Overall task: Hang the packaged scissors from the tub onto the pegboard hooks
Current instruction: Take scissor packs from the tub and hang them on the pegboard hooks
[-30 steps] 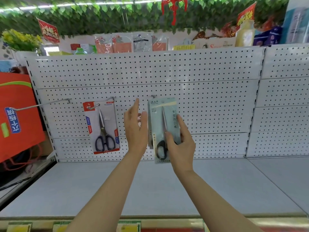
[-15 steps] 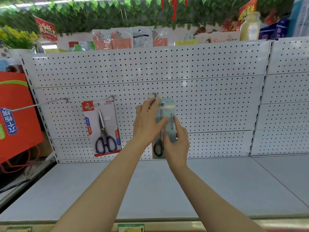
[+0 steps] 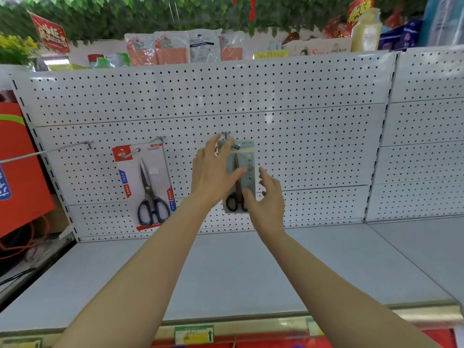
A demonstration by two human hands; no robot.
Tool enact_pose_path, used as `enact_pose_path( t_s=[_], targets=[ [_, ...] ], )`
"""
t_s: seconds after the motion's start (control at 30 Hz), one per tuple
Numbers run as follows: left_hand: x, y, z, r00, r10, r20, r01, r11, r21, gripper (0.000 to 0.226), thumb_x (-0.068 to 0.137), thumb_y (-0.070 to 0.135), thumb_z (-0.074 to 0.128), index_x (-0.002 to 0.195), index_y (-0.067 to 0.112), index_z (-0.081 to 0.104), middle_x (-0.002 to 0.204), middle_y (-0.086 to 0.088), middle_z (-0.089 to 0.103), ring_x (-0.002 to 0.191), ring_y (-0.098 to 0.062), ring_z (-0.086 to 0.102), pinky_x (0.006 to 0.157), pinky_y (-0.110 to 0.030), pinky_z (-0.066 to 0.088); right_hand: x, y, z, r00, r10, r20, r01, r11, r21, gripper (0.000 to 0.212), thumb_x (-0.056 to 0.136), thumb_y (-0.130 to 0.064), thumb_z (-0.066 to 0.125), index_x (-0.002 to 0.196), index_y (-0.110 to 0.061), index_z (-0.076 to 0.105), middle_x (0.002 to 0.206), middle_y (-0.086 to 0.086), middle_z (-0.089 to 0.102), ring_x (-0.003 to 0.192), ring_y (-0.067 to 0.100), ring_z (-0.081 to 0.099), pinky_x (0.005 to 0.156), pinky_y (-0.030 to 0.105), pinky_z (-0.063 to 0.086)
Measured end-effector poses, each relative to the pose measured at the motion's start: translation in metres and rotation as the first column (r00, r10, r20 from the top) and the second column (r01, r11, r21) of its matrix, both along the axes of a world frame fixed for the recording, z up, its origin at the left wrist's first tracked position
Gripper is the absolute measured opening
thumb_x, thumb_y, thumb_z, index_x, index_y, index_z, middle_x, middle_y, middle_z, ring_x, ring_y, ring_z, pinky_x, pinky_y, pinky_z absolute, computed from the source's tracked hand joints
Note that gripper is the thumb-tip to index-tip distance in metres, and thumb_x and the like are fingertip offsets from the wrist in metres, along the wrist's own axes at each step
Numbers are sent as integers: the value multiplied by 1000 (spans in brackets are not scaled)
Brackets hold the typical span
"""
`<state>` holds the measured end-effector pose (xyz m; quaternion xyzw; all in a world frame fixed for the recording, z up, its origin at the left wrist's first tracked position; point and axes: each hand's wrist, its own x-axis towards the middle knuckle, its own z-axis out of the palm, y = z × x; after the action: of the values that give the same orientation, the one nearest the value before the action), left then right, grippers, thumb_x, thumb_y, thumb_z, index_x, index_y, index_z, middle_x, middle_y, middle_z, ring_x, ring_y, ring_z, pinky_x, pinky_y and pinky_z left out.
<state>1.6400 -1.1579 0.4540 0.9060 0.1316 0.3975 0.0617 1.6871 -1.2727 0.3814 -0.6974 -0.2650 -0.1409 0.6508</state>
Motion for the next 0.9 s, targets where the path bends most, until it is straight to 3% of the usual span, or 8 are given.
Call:
enact_pose_path(
  t_s=[0.17, 0.3, 0.43, 0.7, 0.9],
  targets=[
    [-15, -8, 1, 998, 50, -23, -47, 996, 81, 80, 87, 56, 59, 152, 25, 25, 161, -5, 15, 142, -30, 21, 116, -44, 16, 0, -41, 8, 979, -113, 170, 143, 973, -179, 64, 87, -30, 62, 145, -18, 37, 145, -3, 41, 133, 13, 39, 105, 34, 38],
    [-34, -26, 4, 998, 64, -8, -61, 981, 185, 80, 88, 51, 60, 152, 19, 25, 160, -7, 18, 146, -29, 17, 119, -45, 11, -3, -82, 18, 897, -187, 401, 315, 907, -281, 63, 86, -30, 65, 142, -11, 42, 137, 6, 49, 125, 23, 44, 103, 41, 37],
    [-54, -68, 8, 995, 68, 71, -86, 953, 290, 75, 86, 44, 63, 148, 15, 33, 157, -9, 25, 143, -32, 23, 117, -46, 15, -6, -129, 23, 795, -227, 563, 445, 848, -288, 63, 85, -35, 65, 137, -7, 47, 129, 10, 55, 119, 29, 50, 101, 43, 37],
    [-69, -190, -20, 1000, 26, 14, -29, 944, 329, 73, 89, 45, 60, 148, 14, 32, 154, -9, 31, 137, -33, 31, 114, -44, 19, -25, -261, 15, 662, -221, 716, 579, 757, -302, 63, 86, -43, 58, 136, -7, 47, 126, 11, 56, 119, 30, 50, 98, 41, 35],
    [-68, -281, -94, 994, -41, -100, 66, 963, 263, 70, 88, 42, 59, 147, 13, 35, 151, -10, 37, 134, -35, 36, 112, -45, 24, -35, -371, -30, 658, -212, 722, 630, 680, -374, 66, 82, -43, 57, 136, -6, 49, 125, 13, 57, 116, 33, 53, 96, 42, 35]
  ],
)
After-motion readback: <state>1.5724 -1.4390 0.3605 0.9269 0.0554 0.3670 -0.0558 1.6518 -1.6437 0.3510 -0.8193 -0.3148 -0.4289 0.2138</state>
